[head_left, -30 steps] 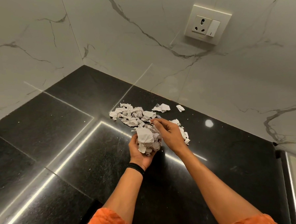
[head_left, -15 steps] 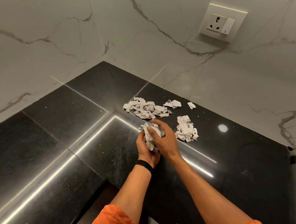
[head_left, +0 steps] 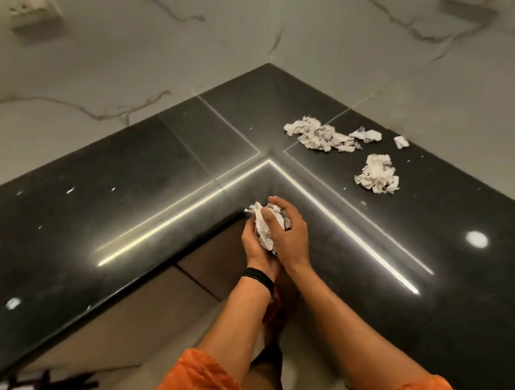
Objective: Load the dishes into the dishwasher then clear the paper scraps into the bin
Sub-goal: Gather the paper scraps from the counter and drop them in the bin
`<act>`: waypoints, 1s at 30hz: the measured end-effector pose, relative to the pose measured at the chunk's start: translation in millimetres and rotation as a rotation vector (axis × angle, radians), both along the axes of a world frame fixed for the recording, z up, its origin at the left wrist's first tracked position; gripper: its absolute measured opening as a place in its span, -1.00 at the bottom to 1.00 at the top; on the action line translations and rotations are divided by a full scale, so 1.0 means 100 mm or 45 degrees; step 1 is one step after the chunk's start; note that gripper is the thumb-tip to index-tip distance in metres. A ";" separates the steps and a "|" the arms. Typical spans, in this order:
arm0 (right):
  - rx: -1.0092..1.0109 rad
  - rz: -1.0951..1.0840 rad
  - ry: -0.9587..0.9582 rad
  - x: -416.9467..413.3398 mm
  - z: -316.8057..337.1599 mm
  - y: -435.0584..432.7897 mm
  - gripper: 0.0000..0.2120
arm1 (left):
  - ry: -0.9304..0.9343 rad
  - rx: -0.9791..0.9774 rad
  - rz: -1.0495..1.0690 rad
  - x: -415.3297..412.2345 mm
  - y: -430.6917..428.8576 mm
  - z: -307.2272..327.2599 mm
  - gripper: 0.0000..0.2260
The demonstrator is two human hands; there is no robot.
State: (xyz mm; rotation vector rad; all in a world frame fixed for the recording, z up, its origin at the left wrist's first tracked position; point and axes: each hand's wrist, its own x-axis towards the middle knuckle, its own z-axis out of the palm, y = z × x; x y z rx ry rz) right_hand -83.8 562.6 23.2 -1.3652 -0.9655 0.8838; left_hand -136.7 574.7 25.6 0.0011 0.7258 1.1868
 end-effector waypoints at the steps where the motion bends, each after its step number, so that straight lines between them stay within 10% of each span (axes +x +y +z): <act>1: -0.020 0.026 0.015 -0.12 -0.06 -0.12 -0.66 | 0.018 -0.021 0.028 -0.11 -0.13 -0.03 -0.64; 13: -0.303 0.069 0.111 -0.87 -0.88 -0.94 -0.74 | 0.276 -0.380 0.039 -0.86 -0.96 -0.93 -0.62; 30: -0.533 -0.055 -0.077 -0.96 -4.79 -0.23 -0.63 | 0.359 -0.325 -0.262 -1.23 -0.12 -4.95 -0.65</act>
